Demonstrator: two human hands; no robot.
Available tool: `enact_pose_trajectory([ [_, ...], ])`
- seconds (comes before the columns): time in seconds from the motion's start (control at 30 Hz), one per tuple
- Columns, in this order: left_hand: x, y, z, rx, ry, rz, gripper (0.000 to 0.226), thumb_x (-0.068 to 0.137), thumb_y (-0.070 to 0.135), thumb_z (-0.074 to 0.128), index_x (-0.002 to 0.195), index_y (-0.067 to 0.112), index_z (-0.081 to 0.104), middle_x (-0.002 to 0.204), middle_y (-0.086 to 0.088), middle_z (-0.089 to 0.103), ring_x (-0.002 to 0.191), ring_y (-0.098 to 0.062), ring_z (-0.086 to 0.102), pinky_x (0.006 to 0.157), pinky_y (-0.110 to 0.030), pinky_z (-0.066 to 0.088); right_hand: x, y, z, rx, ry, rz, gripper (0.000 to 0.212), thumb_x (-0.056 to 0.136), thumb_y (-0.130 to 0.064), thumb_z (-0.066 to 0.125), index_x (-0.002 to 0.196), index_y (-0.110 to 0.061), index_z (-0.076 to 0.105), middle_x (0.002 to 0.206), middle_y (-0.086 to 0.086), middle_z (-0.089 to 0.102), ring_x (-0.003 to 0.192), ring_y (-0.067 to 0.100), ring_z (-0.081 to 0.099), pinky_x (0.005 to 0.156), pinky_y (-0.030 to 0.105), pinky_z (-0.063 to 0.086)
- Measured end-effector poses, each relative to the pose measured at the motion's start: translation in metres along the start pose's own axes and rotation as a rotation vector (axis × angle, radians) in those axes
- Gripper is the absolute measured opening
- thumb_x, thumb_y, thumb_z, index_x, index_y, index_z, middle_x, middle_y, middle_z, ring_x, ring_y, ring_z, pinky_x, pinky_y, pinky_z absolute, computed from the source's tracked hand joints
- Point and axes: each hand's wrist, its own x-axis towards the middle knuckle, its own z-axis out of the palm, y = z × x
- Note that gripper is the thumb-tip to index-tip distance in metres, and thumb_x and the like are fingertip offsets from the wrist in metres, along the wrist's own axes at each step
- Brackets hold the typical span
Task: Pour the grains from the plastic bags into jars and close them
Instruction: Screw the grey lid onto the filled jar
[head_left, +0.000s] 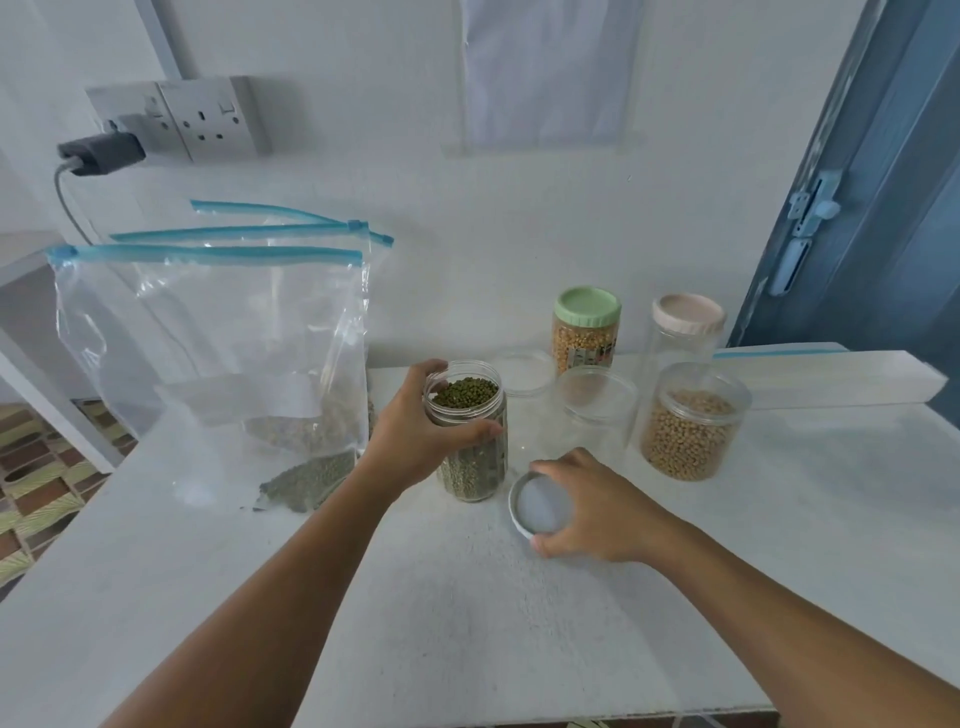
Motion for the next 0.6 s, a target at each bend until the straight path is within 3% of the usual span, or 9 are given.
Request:
enact_pose_trajectory([
  [0.17,0.002,0.000,-0.002,-0.012,-0.032,0.012,0.109,0.049,0.063,0.098,0.140,0.041,0.044,0.133,0.009,0.061,0.112,-0.011,0.067,0.095,-0.038,0.060,-0.007,-0.015,-0.023,0.125,0.126,-0.055,0.098,0.073,-0.056,0.081,0.157,-0.039,0.034,0.135,-0.015,0.036,0.125,0.009,0.046,0.101,0.031,0.048],
  [0.3,0.003,0.000,-0.005,-0.013,-0.060,0.014,0.112,0.044,0.068,0.096,0.139,0.042,0.044,0.133,0.008,0.061,0.113,-0.013,0.066,0.096,-0.040,0.060,-0.004,-0.030,-0.051,0.077,0.184,-0.095,0.105,0.072,-0.054,0.082,0.157,-0.038,0.024,0.149,-0.005,0.037,0.135,0.014,0.040,0.102,0.032,0.046],
  [0.43,0.006,0.001,-0.009,-0.008,-0.097,0.012,0.111,0.041,0.070,0.094,0.137,0.044,0.044,0.128,0.015,0.060,0.114,-0.013,0.066,0.102,-0.045,0.057,0.004,-0.039,-0.077,-0.031,0.145,-0.066,0.113,0.070,-0.052,0.084,0.154,-0.040,0.010,0.150,0.004,0.039,0.129,0.023,0.043,0.098,0.041,0.052],
  [0.53,0.008,0.001,-0.011,-0.008,-0.126,0.017,0.110,0.042,0.067,0.096,0.136,0.044,0.045,0.130,0.014,0.061,0.114,-0.012,0.067,0.103,-0.045,0.056,0.009,-0.047,-0.094,-0.088,0.145,-0.072,0.114,0.070,-0.050,0.084,0.155,-0.037,0.010,0.139,0.007,0.049,0.119,0.024,0.050,0.094,0.044,0.053],
  [0.6,0.008,0.001,-0.012,-0.011,-0.141,0.023,0.109,0.044,0.063,0.097,0.137,0.043,0.044,0.130,0.014,0.061,0.114,-0.011,0.067,0.103,-0.044,0.056,0.013,-0.055,-0.104,-0.035,0.152,-0.090,0.113,0.072,-0.050,0.086,0.156,-0.033,0.013,0.118,0.006,0.060,0.103,0.022,0.060,0.088,0.045,0.056],
])
